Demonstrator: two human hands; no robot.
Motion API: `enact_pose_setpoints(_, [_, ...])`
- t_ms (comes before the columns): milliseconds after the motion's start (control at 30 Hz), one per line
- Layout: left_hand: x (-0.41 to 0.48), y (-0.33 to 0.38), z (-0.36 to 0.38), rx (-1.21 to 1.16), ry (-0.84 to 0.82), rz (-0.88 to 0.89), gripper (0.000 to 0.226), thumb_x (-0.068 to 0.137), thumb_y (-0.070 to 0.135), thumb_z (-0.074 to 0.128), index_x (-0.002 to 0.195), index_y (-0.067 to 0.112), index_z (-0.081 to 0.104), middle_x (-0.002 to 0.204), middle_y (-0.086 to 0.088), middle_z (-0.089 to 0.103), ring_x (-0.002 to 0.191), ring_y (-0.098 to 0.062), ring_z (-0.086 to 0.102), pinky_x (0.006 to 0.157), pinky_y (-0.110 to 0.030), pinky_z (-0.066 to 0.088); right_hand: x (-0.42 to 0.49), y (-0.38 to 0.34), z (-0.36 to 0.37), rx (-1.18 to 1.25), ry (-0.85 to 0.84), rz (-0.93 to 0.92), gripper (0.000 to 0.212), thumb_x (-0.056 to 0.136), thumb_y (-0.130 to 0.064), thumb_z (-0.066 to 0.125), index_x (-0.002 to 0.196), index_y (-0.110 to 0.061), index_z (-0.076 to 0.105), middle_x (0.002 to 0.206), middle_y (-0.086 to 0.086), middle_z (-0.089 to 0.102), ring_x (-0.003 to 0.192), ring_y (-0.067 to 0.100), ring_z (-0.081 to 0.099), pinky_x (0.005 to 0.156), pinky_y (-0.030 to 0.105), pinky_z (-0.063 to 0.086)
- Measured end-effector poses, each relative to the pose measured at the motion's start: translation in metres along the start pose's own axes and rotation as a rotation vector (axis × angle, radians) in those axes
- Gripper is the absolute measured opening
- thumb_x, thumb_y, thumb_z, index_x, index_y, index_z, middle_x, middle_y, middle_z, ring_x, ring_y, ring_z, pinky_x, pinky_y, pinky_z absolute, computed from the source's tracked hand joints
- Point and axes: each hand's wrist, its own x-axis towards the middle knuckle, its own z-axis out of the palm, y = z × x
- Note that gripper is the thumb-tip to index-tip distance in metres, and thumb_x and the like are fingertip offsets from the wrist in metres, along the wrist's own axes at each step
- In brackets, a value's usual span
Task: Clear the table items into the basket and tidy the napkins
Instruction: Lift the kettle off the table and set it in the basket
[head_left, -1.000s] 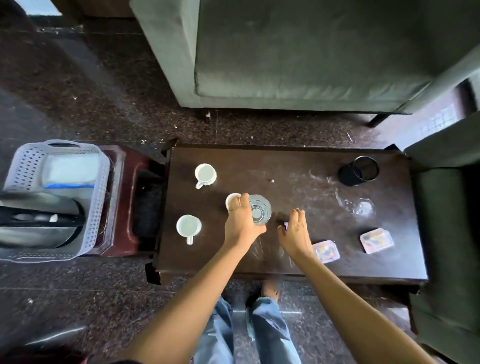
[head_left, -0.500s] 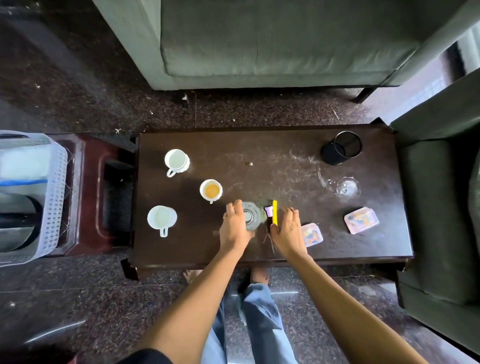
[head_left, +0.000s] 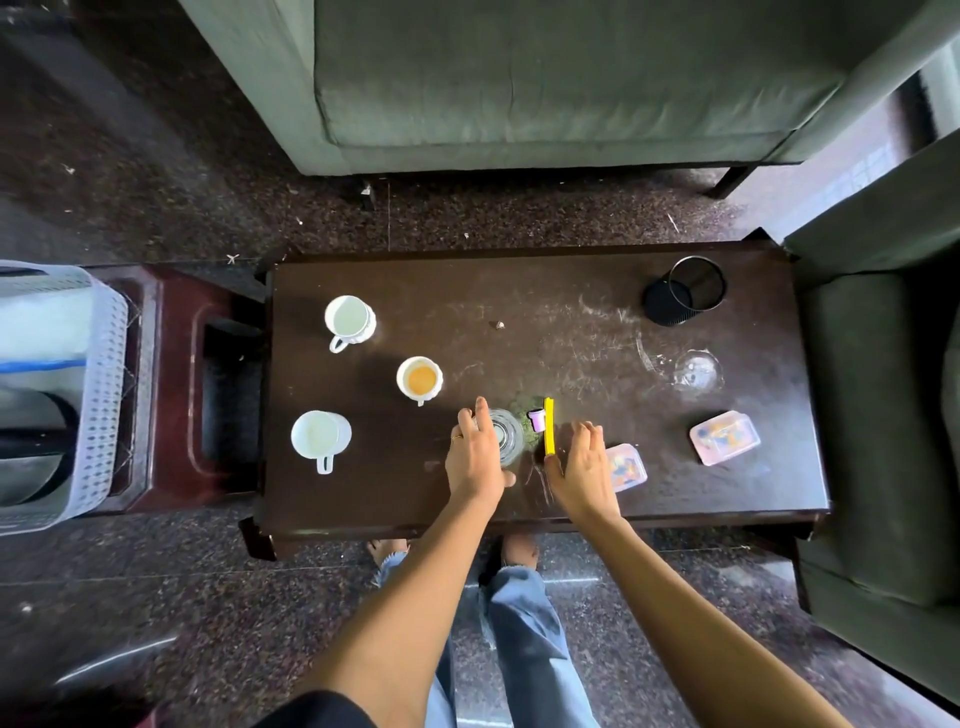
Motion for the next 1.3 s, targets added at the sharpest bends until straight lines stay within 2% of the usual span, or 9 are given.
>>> enact_pose_setpoints(67, [-0.004, -0.002, -0.007, -0.033, 0.007, -0.011, 0.132, 0.06, 0.05, 0.083, 0.151, 0.008, -0.003, 0.152, -0.018, 0.022, 0.136, -0.03, 0.036, 0.103, -0.036, 0.044, -0.001, -0.009, -0.002, -0.02, -0.005, -0.022, 0.043, 0.089, -0.011, 0.056, 0.127, 0.004, 0.041, 0.132, 0.022, 0.043, 0.132, 0.042, 0.034, 0.109, 0.054, 0.033])
enact_pose_setpoints(133, [-0.008, -0.008, -0.016, -0.108, 0.064, -0.019, 0.129, 0.064, 0.06, 0.077, 0.151, 0.007, -0.002, 0.155, -0.018, 0.02, 0.137, -0.031, 0.037, 0.102, -0.037, 0.044, -0.002, -0.021, -0.004, -0.026, -0.017, -0.045, 0.051, 0.093, -0.015, 0.052, 0.137, 0.002, 0.034, 0.144, 0.022, 0.035, 0.143, 0.04, 0.02, 0.118, 0.049, 0.021])
enact_pose_setpoints(300, [-0.022, -0.045, -0.051, -0.254, 0.214, -0.042, 0.086, 0.087, 0.047, 0.058, 0.148, 0.004, 0.016, 0.148, -0.015, 0.033, 0.128, -0.031, 0.046, 0.091, -0.039, 0.049, -0.009, -0.077, -0.008, 0.016, 0.003, -0.114, 0.056, 0.097, -0.016, 0.049, 0.144, 0.002, 0.026, 0.155, 0.018, 0.022, 0.149, 0.031, 0.007, 0.12, 0.04, 0.017])
enact_pose_setpoints(467, [-0.039, -0.102, -0.099, -0.401, 0.394, -0.169, 0.064, 0.095, 0.035, 0.051, 0.144, 0.001, 0.027, 0.143, -0.017, 0.041, 0.129, -0.032, 0.046, 0.09, -0.04, 0.05, -0.02, -0.16, 0.008, 0.028, -0.005, -0.246, 0.053, 0.099, -0.023, 0.045, 0.145, -0.003, 0.029, 0.156, 0.013, 0.025, 0.149, 0.027, 0.011, 0.118, 0.037, 0.018])
enact_pose_setpoints(667, [-0.064, -0.189, -0.142, -0.573, 0.554, -0.331, 0.059, 0.096, 0.033, 0.048, 0.143, 0.002, 0.03, 0.14, -0.018, 0.042, 0.119, -0.034, 0.055, 0.084, -0.043, 0.052, -0.044, -0.276, 0.052, 0.106, -0.096, -0.448, 0.047, 0.097, -0.023, 0.051, 0.139, -0.005, 0.038, 0.142, 0.011, 0.041, 0.131, 0.025, 0.041, 0.107, 0.034, 0.036])
enact_pose_setpoints(867, [-0.092, -0.273, -0.165, -0.723, 0.656, -0.473, 0.054, 0.097, 0.033, 0.044, 0.143, 0.007, 0.03, 0.143, -0.015, 0.04, 0.125, -0.028, 0.051, 0.09, -0.042, 0.05, -0.079, -0.371, 0.108, 0.105, -0.262, -0.605, 0.046, 0.099, -0.026, 0.047, 0.14, -0.008, 0.036, 0.144, 0.007, 0.038, 0.131, 0.021, 0.042, 0.104, 0.023, 0.03])
enact_pose_setpoints(1033, [-0.116, -0.339, -0.18, -0.801, 0.723, -0.593, 0.052, 0.096, 0.033, 0.046, 0.14, 0.006, 0.034, 0.137, -0.013, 0.044, 0.114, -0.031, 0.056, 0.085, -0.043, 0.051, -0.101, -0.429, 0.152, 0.072, -0.348, -0.693, 0.048, 0.099, -0.024, 0.049, 0.14, -0.003, 0.037, 0.142, 0.013, 0.04, 0.132, 0.023, 0.041, 0.099, 0.014, 0.024])
enact_pose_setpoints(1167, [-0.13, -0.384, -0.189, -0.853, 0.769, -0.653, 0.052, 0.097, 0.031, 0.046, 0.14, 0.003, 0.035, 0.138, -0.015, 0.044, 0.11, -0.027, 0.058, 0.081, -0.034, 0.046, -0.115, -0.465, 0.187, 0.05, -0.428, -0.733, 0.049, 0.099, -0.03, 0.048, 0.14, -0.005, 0.036, 0.143, 0.012, 0.039, 0.129, 0.024, 0.044, 0.097, 0.017, 0.029])
enact_pose_setpoints(1300, [-0.139, -0.419, -0.188, -0.876, 0.799, -0.681, 0.052, 0.098, 0.032, 0.046, 0.14, 0.003, 0.035, 0.138, -0.015, 0.043, 0.116, -0.03, 0.055, 0.086, -0.038, 0.048, -0.118, -0.501, 0.213, 0.064, -0.487, -0.722, 0.049, 0.1, -0.034, 0.045, 0.14, -0.007, 0.038, 0.141, 0.011, 0.043, 0.128, 0.022, 0.044, 0.095, 0.018, 0.03])
